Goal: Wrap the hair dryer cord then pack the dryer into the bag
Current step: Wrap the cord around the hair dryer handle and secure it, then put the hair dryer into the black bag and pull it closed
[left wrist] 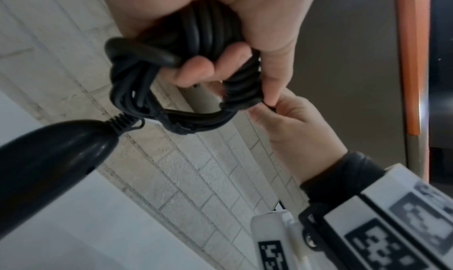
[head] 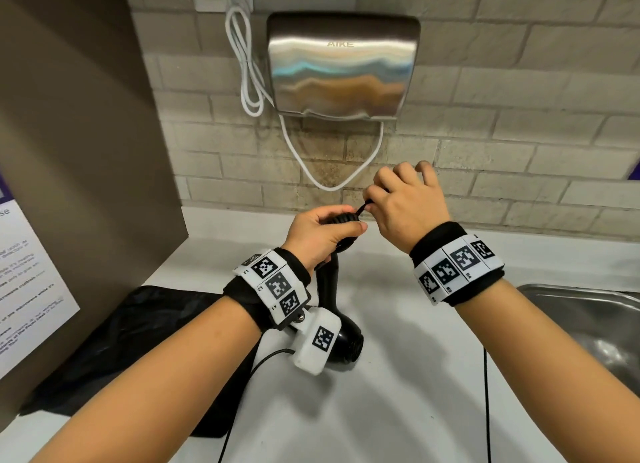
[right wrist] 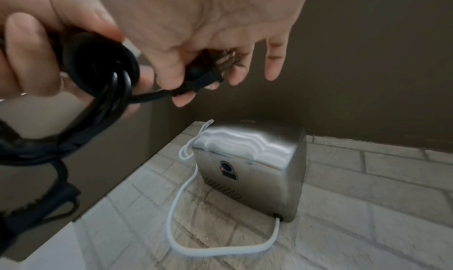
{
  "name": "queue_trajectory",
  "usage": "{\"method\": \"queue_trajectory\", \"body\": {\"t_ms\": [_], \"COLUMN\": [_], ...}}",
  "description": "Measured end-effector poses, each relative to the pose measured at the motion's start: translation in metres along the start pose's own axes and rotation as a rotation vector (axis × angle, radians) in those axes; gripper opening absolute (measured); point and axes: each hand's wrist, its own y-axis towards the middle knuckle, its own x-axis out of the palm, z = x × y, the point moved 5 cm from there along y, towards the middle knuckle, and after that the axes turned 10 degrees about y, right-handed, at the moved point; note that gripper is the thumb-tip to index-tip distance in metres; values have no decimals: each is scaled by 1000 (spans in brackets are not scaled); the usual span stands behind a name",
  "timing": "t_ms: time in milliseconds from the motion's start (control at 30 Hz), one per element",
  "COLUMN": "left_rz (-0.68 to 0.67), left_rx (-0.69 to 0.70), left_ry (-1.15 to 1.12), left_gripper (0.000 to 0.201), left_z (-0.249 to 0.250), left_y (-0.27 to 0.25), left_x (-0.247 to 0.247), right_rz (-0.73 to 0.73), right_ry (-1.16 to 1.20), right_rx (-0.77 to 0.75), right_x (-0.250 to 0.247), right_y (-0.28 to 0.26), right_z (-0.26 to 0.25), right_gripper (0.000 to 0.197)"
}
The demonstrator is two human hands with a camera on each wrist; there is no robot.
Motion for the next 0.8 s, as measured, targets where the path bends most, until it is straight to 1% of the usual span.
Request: {"method": "queue_trajectory", "body": {"t_ms": [33,67,133,167,233,300,367,433,500,533,600,667,800], "left_rz": [-14,-49,-129,-147,-144,-112,-65,-24,4,4,-28,-75,-123], "left_rx": [-12,-15,-7,-4,-6,-4,-12,-19,-18,-13,-6,6,35], "left_ry": [31,76,154,168,156,135,141,132,122,119,122,139,180], "left_gripper": [25,21,7,5,6,3,2,4,6,6,4,7,27], "left_z": [0,0,2,3,3,3,1,-1,-1,0,1,3,8], "left_y": [0,0,-1,-1,-1,-1,0,2,4,4,4,2,0], "left_x": [1,1,3,2,1,0,0,0,1,2,4,7,11], "right_rz": [20,41,97,118,135,129,103,43,-42,-60,-57,-34,56], "right_ry": [-14,-25,-39,-37,-28,-18,41,143,218,243,270,274,276], "right_rx": [6,11,12,20,47,73,106,157,201,207,204,196,161], "right_x": [-2,-3,-6,-9,-12,-14,-14,-12,-8,-7,-6,-7,-18], "right_y": [0,-1,-4,-5,-6,-7,-8,-9,-10,-10,-11,-12,-10], "right_z": [-1,-1,0,0,3,4,4,5,5,6,7,9,16], "right_gripper": [27,27,26,26,27,27,22,16,17,17,15,14,13]}}
